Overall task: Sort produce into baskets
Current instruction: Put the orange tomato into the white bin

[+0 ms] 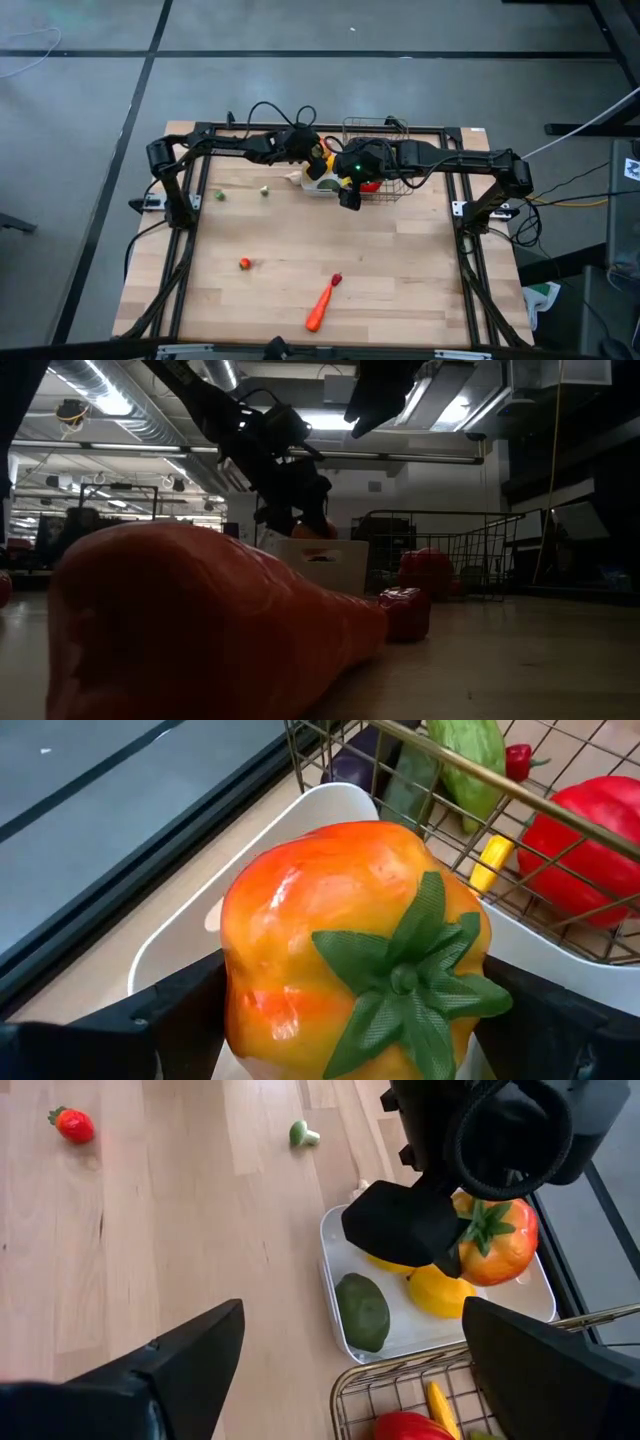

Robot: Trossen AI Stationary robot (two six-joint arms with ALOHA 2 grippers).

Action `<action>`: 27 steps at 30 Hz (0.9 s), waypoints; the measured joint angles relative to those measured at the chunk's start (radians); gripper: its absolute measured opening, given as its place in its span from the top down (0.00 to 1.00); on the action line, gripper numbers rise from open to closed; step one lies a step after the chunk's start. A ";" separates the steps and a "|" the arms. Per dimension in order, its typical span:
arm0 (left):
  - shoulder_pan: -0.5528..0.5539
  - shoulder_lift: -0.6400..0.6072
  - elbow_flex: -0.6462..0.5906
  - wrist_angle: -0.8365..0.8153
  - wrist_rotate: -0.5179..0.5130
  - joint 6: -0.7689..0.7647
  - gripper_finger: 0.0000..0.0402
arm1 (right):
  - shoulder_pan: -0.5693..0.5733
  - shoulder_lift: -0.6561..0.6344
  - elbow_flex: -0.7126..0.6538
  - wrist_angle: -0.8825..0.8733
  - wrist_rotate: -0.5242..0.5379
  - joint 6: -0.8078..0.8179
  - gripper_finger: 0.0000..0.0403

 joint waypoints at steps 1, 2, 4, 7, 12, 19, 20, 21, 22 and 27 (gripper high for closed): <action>0.000 0.000 0.000 0.001 0.000 0.000 0.14 | 0.000 0.000 0.000 0.000 0.000 0.000 0.08; 0.000 0.000 0.000 0.002 0.000 0.000 0.14 | 0.000 0.000 0.000 0.000 0.000 0.000 0.08; 0.000 0.000 0.000 0.002 0.000 -0.009 0.14 | 0.000 0.000 0.000 0.000 0.000 0.000 0.08; 0.000 0.000 0.000 0.001 0.000 -0.036 0.14 | 0.000 0.000 0.000 0.000 0.000 0.000 0.08; 0.000 0.000 0.000 -0.004 0.000 -0.085 0.14 | 0.000 0.000 0.000 0.000 0.000 0.000 0.08; 0.017 0.000 0.000 -0.003 -0.017 -0.107 0.14 | 0.000 0.000 0.000 0.000 0.000 -0.001 0.08; 0.017 0.000 0.000 -0.005 -0.018 -0.122 0.14 | 0.000 0.000 0.000 0.000 0.000 -0.001 0.08; 0.015 0.000 0.000 -0.005 -0.019 -0.136 0.14 | 0.000 0.000 0.000 0.000 0.000 -0.001 0.08; 0.013 0.000 0.000 -0.007 -0.019 -0.147 0.14 | 0.000 0.000 0.000 0.000 0.000 -0.001 0.08; 0.013 0.000 -0.001 -0.028 -0.016 -0.164 0.13 | 0.000 0.000 0.000 0.000 0.000 -0.001 0.08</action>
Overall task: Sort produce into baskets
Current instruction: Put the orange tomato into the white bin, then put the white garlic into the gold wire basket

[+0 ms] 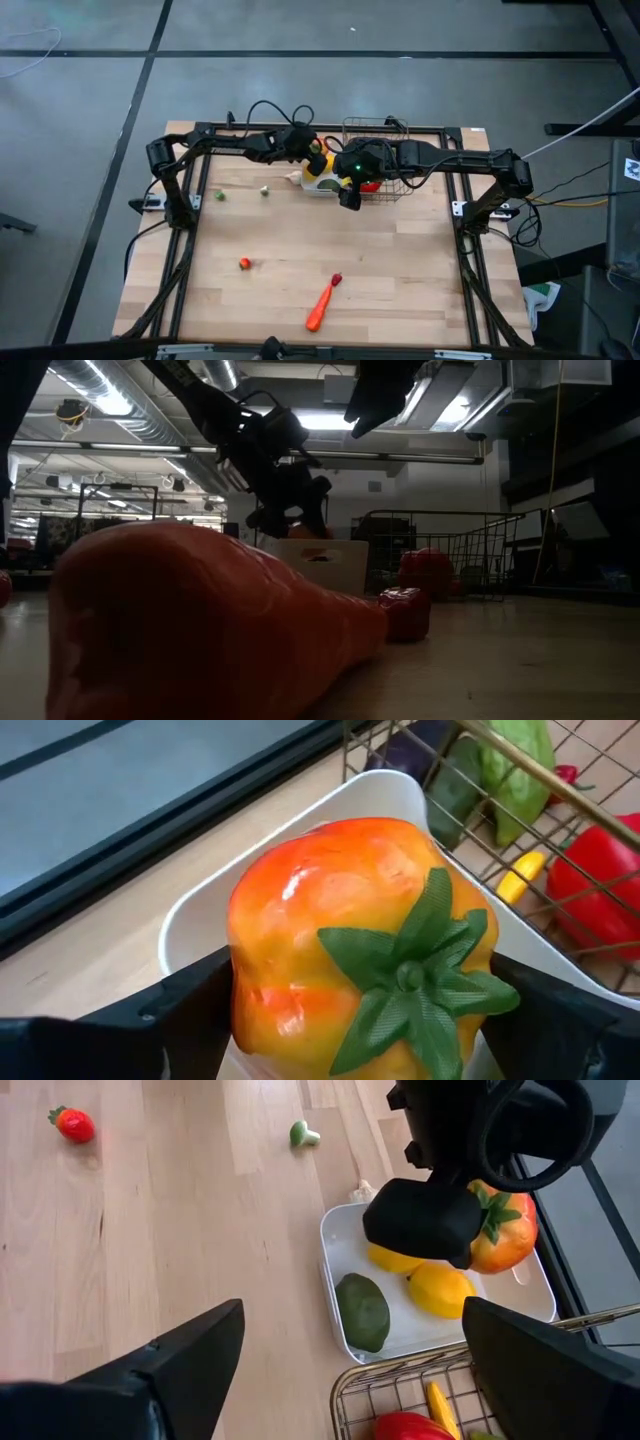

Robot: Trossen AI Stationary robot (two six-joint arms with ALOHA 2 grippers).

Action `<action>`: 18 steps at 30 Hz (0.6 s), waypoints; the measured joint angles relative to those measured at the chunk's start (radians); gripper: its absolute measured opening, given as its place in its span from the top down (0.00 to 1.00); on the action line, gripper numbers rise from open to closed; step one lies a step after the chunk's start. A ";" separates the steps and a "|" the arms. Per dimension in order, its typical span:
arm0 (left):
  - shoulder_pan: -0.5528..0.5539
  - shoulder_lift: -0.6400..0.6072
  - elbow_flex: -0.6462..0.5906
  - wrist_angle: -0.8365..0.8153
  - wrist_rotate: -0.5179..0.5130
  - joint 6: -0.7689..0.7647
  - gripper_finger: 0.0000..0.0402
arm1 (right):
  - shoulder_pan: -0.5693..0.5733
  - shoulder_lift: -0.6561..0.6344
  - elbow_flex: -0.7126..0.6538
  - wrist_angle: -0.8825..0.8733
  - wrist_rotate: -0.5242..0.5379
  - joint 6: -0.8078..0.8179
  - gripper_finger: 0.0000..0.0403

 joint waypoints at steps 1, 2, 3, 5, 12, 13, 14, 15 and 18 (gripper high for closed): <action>0.000 0.000 0.000 0.000 0.002 0.001 0.13 | 0.000 0.000 0.000 0.000 0.000 0.000 0.08; 0.001 0.000 0.000 0.000 0.003 0.003 0.12 | 0.000 0.000 0.000 0.000 0.000 0.000 0.08; 0.001 0.000 0.000 0.000 0.004 0.005 0.11 | 0.000 0.000 0.000 0.000 0.000 0.000 0.08; 0.003 0.000 0.000 0.000 0.010 0.005 0.08 | 0.000 0.000 0.000 0.000 0.000 0.000 0.08; 0.003 0.000 0.000 0.006 0.027 0.023 0.02 | 0.000 0.000 0.000 0.000 0.000 0.000 0.08; 0.003 0.000 0.000 0.010 0.027 0.023 0.02 | 0.000 0.000 0.000 0.000 0.000 0.000 0.08; 0.003 -0.002 0.000 0.011 0.027 0.023 0.02 | 0.000 0.000 0.000 0.000 0.000 0.000 0.08; 0.003 -0.004 0.000 0.013 0.028 0.023 0.02 | 0.000 0.000 0.000 0.000 0.000 0.000 0.08; 0.002 -0.022 -0.001 0.034 0.065 0.048 0.01 | 0.000 0.000 0.000 0.000 0.000 0.000 0.08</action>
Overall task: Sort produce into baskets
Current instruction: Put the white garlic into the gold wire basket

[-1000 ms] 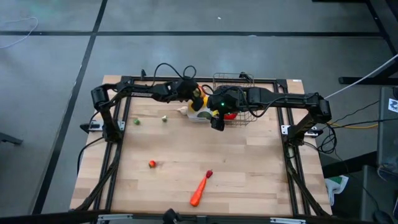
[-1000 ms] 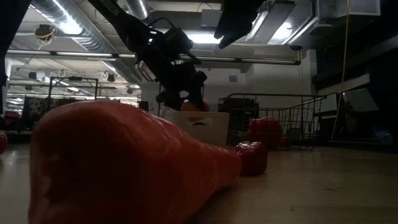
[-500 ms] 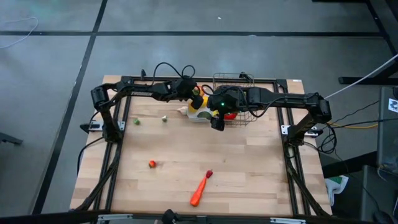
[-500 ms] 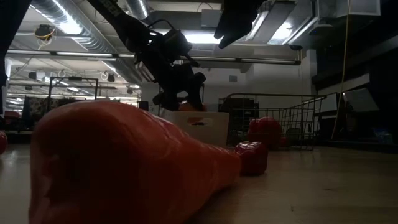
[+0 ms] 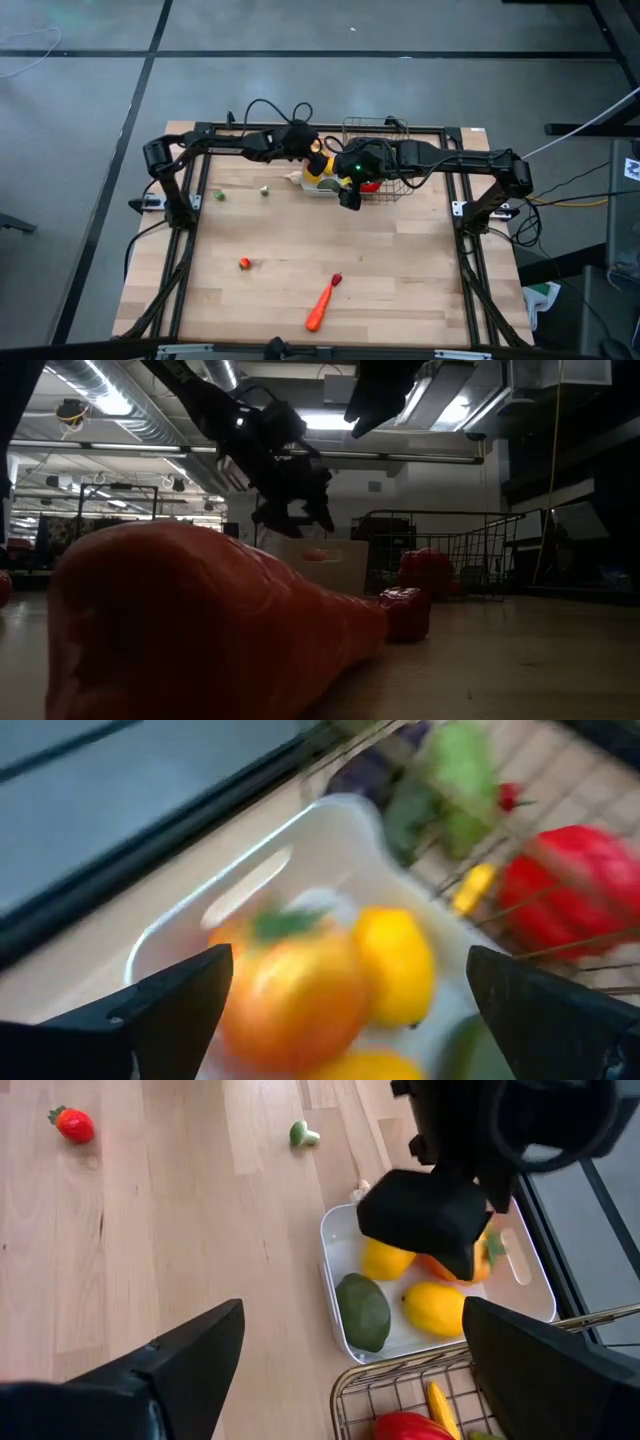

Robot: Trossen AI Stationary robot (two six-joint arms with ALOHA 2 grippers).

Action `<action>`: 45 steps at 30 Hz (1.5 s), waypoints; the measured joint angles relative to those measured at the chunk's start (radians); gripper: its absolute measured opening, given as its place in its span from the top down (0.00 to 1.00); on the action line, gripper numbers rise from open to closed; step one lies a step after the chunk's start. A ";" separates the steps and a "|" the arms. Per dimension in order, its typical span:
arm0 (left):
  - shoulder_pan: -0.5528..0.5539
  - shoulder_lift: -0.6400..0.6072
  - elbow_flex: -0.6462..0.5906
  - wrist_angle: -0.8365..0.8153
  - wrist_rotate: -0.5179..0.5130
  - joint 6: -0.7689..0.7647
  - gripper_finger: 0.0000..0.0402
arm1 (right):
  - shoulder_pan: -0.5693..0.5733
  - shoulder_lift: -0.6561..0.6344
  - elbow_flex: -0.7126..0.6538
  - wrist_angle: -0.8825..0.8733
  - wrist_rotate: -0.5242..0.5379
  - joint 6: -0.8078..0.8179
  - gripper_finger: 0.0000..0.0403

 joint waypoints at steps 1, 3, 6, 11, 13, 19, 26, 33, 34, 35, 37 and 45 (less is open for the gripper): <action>0.000 -0.011 0.000 0.008 0.016 0.028 0.01 | 0.000 0.000 0.000 0.000 0.000 0.000 0.08; 0.000 -0.035 0.000 0.006 0.056 0.098 0.01 | 0.000 0.000 0.000 0.000 0.000 0.000 0.08; -0.002 -0.084 0.000 0.001 0.109 0.199 0.00 | 0.000 0.000 0.000 0.000 0.000 0.000 0.08; -0.002 -0.176 0.000 -0.012 0.168 0.243 0.00 | 0.000 0.000 0.000 0.000 0.000 0.000 0.08; -0.002 -0.213 0.000 -0.033 0.191 0.245 0.00 | 0.000 0.000 0.000 0.000 0.000 0.000 0.08; -0.009 -0.311 0.000 -0.154 0.213 0.247 0.00 | 0.000 0.000 0.000 0.000 0.000 0.000 0.08; -0.014 -0.409 0.000 -0.471 0.213 0.297 0.00 | 0.000 0.000 0.000 0.000 0.000 0.000 0.08; -0.014 -0.416 -0.068 -0.659 0.213 0.466 0.00 | 0.000 0.000 0.000 0.000 0.000 0.000 0.08; -0.014 -0.416 -0.092 -0.654 0.212 0.486 0.00 | 0.000 0.000 0.000 0.000 0.000 0.000 0.08; -0.014 -0.416 -0.115 -0.646 0.211 0.507 0.00 | 0.000 0.000 0.000 0.000 0.000 0.000 0.08; -0.014 -0.415 -0.172 -0.604 0.204 0.542 0.00 | 0.000 0.000 0.000 0.000 0.000 0.000 0.08; -0.014 -0.401 -0.362 -0.257 0.186 0.584 0.00 | 0.000 0.000 0.000 0.000 0.000 0.000 0.08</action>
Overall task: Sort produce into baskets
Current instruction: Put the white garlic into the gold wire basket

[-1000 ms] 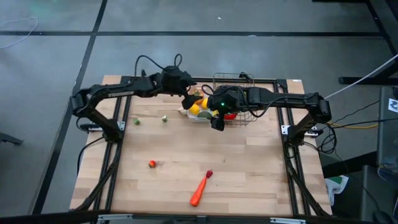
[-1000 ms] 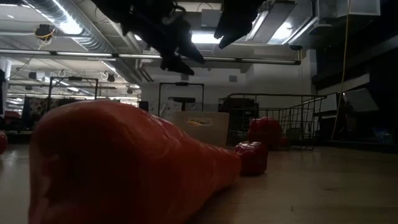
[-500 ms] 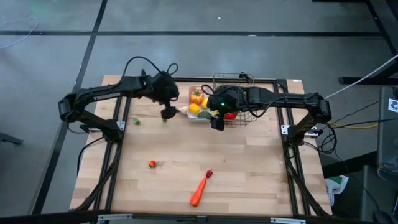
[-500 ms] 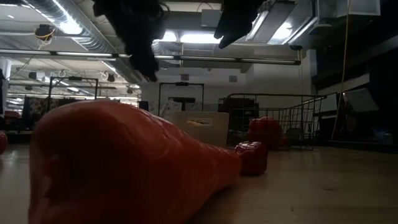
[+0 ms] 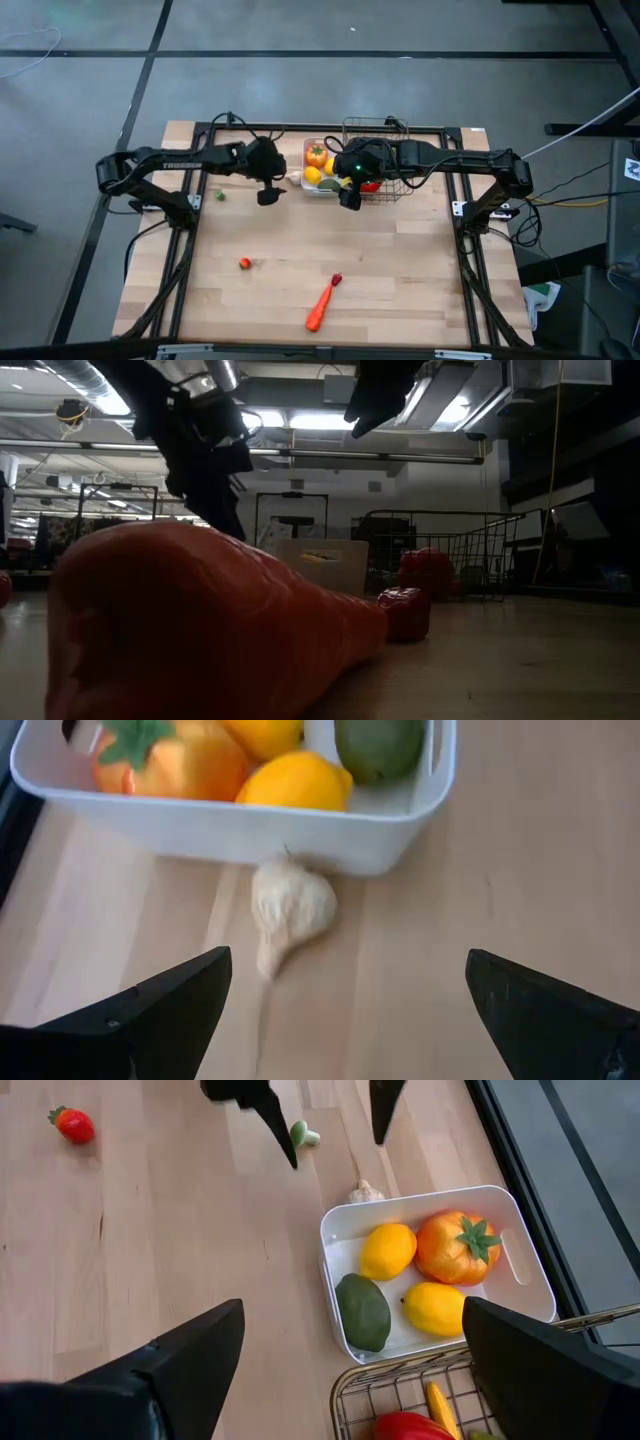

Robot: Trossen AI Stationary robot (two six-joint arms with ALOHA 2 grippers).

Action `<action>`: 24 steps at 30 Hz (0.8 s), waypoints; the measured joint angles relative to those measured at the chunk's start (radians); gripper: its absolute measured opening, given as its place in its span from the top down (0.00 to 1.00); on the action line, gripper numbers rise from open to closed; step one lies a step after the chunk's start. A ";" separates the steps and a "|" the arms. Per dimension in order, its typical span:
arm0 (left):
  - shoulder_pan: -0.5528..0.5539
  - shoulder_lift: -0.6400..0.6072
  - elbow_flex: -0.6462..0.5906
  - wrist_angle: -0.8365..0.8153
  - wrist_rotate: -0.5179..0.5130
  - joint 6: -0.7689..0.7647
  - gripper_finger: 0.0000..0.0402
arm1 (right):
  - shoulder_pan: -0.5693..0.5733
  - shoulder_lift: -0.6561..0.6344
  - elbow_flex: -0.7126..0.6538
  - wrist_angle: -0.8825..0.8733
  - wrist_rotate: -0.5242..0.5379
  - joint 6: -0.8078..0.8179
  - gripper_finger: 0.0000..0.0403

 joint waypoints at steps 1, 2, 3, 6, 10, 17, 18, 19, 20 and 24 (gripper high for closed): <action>0.000 0.006 -0.017 0.045 -0.002 0.006 0.00 | 0.000 0.000 0.000 0.000 0.000 0.000 0.08; 0.000 0.014 -0.030 0.077 -0.003 0.012 0.01 | 0.000 0.000 0.000 0.000 0.000 0.000 0.08; 0.000 0.024 -0.041 0.105 -0.003 0.014 0.01 | 0.000 0.000 0.000 0.000 0.000 0.000 0.08; 0.000 0.062 -0.061 0.196 -0.003 0.007 0.05 | 0.000 0.000 0.000 0.000 0.000 0.000 0.08; 0.001 0.132 -0.063 0.289 -0.003 -0.001 0.11 | 0.000 0.000 0.000 0.000 0.000 0.000 0.08; 0.001 0.248 -0.064 0.384 -0.075 -0.009 0.17 | 0.000 0.000 0.000 0.000 0.000 0.000 0.08; 0.001 0.260 -0.064 0.397 -0.090 -0.017 0.17 | 0.000 0.000 0.000 0.000 0.000 0.000 0.08; 0.001 0.271 -0.064 0.416 -0.100 -0.026 0.18 | 0.000 0.000 0.000 0.000 0.000 0.000 0.08; 0.002 0.279 -0.064 0.426 -0.105 -0.030 0.18 | 0.000 0.000 0.000 0.000 0.000 0.000 0.08; 0.002 0.303 -0.064 0.438 -0.106 -0.031 0.21 | 0.000 0.000 0.000 0.000 0.000 0.000 0.08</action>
